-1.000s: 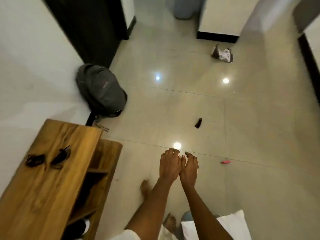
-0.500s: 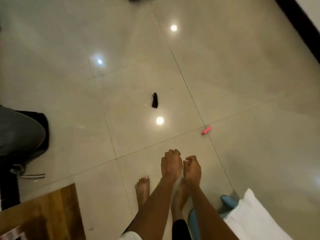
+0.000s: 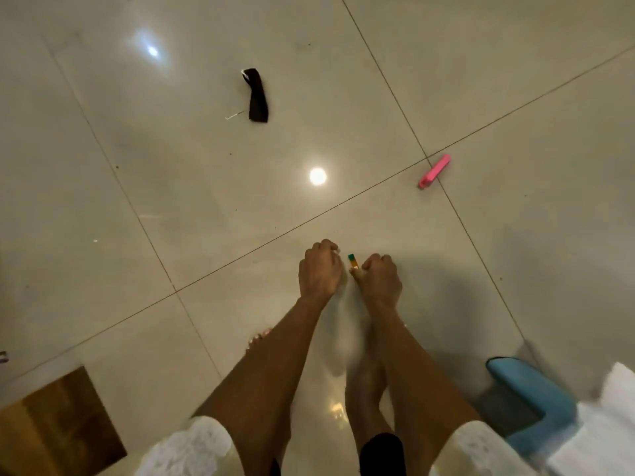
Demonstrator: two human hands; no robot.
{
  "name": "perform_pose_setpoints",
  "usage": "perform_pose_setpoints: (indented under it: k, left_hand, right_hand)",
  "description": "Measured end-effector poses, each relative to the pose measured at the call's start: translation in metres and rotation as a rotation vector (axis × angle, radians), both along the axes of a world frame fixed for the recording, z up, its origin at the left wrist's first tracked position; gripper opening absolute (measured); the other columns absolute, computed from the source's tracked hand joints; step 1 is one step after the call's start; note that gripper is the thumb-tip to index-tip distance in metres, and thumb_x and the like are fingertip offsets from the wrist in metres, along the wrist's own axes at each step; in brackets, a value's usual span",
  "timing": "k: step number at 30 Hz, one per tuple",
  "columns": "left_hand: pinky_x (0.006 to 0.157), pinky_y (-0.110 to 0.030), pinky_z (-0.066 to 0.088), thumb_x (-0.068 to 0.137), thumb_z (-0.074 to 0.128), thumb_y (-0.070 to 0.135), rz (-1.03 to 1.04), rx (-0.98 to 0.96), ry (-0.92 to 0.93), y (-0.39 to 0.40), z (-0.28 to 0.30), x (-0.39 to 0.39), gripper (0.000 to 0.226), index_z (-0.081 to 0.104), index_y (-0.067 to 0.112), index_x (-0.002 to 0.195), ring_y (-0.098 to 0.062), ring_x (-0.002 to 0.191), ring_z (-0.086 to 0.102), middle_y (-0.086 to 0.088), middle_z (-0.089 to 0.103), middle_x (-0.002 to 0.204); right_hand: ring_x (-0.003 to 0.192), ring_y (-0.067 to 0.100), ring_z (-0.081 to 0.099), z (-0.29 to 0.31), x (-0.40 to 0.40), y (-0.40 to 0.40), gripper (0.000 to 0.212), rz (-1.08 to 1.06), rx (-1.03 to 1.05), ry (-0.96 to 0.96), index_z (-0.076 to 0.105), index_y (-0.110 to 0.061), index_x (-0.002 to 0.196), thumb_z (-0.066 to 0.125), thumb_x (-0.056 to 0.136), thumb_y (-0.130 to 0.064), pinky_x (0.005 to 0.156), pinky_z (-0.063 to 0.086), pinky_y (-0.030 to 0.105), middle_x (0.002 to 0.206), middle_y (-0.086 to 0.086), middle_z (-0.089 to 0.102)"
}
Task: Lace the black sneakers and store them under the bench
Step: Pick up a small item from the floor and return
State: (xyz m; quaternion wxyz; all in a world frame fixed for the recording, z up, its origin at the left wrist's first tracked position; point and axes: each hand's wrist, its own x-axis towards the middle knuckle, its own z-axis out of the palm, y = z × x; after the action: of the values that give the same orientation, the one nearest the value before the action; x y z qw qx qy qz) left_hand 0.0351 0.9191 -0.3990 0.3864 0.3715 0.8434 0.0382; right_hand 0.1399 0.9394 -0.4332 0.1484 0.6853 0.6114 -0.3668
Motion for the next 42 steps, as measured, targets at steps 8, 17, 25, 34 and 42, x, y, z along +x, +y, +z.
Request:
perform_pose_setpoints:
  k: [8, 17, 25, 34, 42]
  left_hand:
    - [0.085, -0.033, 0.045, 0.098, 0.042, 0.016, -0.156, 0.115, 0.085, 0.061, 0.014, 0.012, 0.024, 0.060, 0.013, 0.112, -0.023, 0.101, 0.055, -0.005, 0.062, 0.110]
    - [0.085, -0.033, 0.039, 0.093, 0.052, 0.038, -0.304, 0.251, 0.190, 0.202, -0.017, 0.086, 0.037, 0.056, 0.012, 0.118, -0.023, 0.106, 0.050, -0.007, 0.057, 0.115]
    - [0.078, -0.035, 0.049, 0.090, 0.057, 0.039, -0.073, 0.169, 0.088, 0.217, -0.036, 0.085, 0.034, 0.068, 0.007, 0.093, -0.027, 0.086, 0.062, -0.010, 0.067, 0.090]
    - [0.082, -0.042, 0.052, 0.076, 0.075, 0.039, 0.589, 0.277, -0.111, 0.179, 0.044, 0.014, 0.020, 0.067, 0.021, 0.079, -0.024, 0.095, 0.060, -0.002, 0.063, 0.100]
    - [0.094, -0.039, 0.038, 0.083, 0.068, 0.037, 0.938, 0.268, 0.093, 0.165, 0.073, -0.097, 0.023, 0.068, 0.015, 0.092, -0.026, 0.109, 0.051, -0.007, 0.058, 0.111]
  right_hand:
    - [0.093, 0.019, 0.057, 0.027, 0.012, 0.038, 0.020, -0.351, 0.194, 0.109, 0.067, -0.014, 0.093, 0.061, 0.085, -0.032, 0.068, 0.038, 0.025, 0.095, 0.001, 0.062]
    - [0.089, 0.016, 0.054, 0.025, 0.072, 0.141, 0.019, -0.606, 0.451, 0.110, 0.064, -0.011, 0.100, 0.058, 0.089, -0.025, 0.067, 0.035, 0.023, 0.097, 0.004, 0.063]
    - [0.091, 0.014, 0.052, 0.031, 0.085, 0.153, 0.020, -0.589, 0.457, 0.113, 0.063, -0.009, 0.102, 0.057, 0.090, -0.024, 0.068, 0.034, 0.024, 0.098, 0.004, 0.062]
    - [0.074, 0.020, 0.057, 0.113, 0.025, 0.151, 0.010, -0.562, 0.322, 0.344, 0.052, -0.008, 0.095, 0.058, 0.090, -0.015, 0.065, 0.040, 0.026, 0.081, 0.002, 0.061]
    - [0.082, 0.021, 0.056, 0.113, -0.141, 0.184, 0.018, -0.313, 0.121, 0.406, 0.052, -0.004, 0.105, 0.040, 0.099, -0.016, 0.072, 0.044, 0.029, 0.098, 0.014, 0.062]
